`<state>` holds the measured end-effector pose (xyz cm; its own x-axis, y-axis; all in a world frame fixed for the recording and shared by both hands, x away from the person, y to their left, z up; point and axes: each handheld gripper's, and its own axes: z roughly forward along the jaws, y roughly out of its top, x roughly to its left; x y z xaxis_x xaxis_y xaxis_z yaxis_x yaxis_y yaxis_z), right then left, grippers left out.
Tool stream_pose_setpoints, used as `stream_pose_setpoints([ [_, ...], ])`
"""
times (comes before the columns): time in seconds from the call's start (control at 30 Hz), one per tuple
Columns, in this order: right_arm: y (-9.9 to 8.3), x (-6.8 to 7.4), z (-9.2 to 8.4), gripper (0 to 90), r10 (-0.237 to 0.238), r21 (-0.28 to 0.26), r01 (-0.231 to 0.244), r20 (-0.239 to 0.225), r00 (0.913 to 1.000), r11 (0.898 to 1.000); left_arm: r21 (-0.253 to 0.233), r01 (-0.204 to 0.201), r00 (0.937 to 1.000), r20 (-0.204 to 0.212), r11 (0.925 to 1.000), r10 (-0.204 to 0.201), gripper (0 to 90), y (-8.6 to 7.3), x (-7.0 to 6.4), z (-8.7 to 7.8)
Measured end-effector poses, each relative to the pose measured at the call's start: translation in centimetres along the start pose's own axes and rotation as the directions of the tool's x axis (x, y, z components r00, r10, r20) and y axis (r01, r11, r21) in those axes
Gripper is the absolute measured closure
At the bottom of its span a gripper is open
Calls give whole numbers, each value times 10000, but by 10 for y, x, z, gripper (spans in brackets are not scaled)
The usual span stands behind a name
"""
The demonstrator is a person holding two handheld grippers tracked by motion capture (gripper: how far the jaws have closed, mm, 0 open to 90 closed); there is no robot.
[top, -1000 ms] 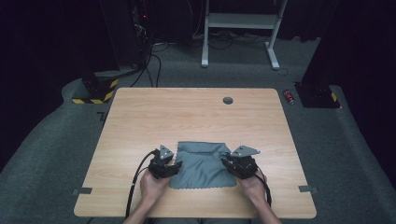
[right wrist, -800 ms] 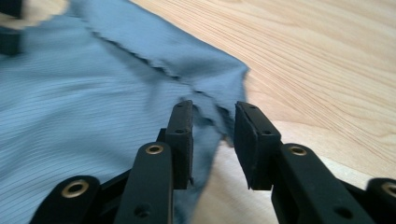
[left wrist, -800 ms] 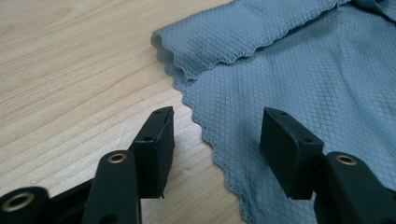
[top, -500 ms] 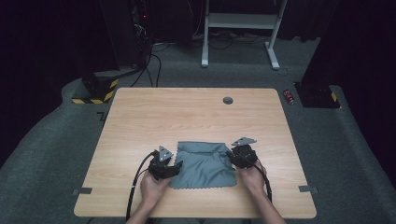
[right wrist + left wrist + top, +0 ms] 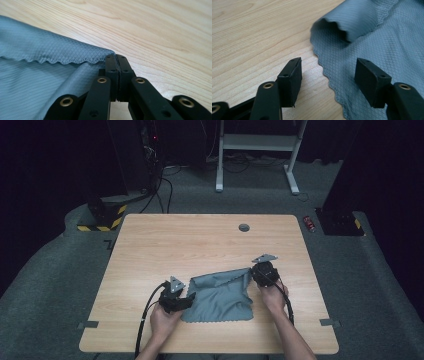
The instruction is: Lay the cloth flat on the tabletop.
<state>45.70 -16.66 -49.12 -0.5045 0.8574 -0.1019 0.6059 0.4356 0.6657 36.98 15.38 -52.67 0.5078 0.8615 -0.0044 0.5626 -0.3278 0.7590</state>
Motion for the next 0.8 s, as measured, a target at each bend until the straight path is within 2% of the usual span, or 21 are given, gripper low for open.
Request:
stream_pose_setpoints([
  [0.1,1,-2,8,887,122,241,-124,92,9999,9996,1,-2,10000,-1,10000,2,391,0,0,0],
  [0.17,0,-2,13,829,197,403,-204,184,9996,9990,0,2,10000,0,10000,-2,391,0,0,0],
  [0.23,-1,-1,8,800,325,124,-326,63,9995,9994,1,-2,10000,0,10000,2,391,0,0,0],
  [0.37,-3,6,-17,761,353,-672,-384,-458,9983,9970,1,-4,10000,-2,10000,4,391,0,0,0],
  [0.47,-7,23,-29,759,-235,-969,133,-1056,9941,9952,1,-6,10000,-3,10000,6,391,0,0,0],
  [0.53,-13,37,-29,761,-793,-810,691,-1312,9882,9943,0,-3,10000,-3,10000,3,390,0,0,0],
  [0.57,-16,40,-27,762,-899,-679,813,-1361,9866,9944,3,-3,10000,-2,10000,3,391,0,0,0],
  [0.63,-23,40,-20,762,-830,-292,797,-1381,9869,9964,0,0,10000,-1,10000,0,391,0,0,0],
  [0.73,-34,25,-9,755,-178,204,202,-1089,9939,9996,-4,6,10000,0,10000,-6,391,0,0,0],
  [0.77,-37,19,-9,751,79,110,-67,-1041,9945,9999,1,6,10000,1,10000,-6,391,0,0,0],
  [0.8,-37,15,-9,742,191,134,-181,-740,9971,9997,4,6,10000,3,10000,-6,391,0,0,0],
])
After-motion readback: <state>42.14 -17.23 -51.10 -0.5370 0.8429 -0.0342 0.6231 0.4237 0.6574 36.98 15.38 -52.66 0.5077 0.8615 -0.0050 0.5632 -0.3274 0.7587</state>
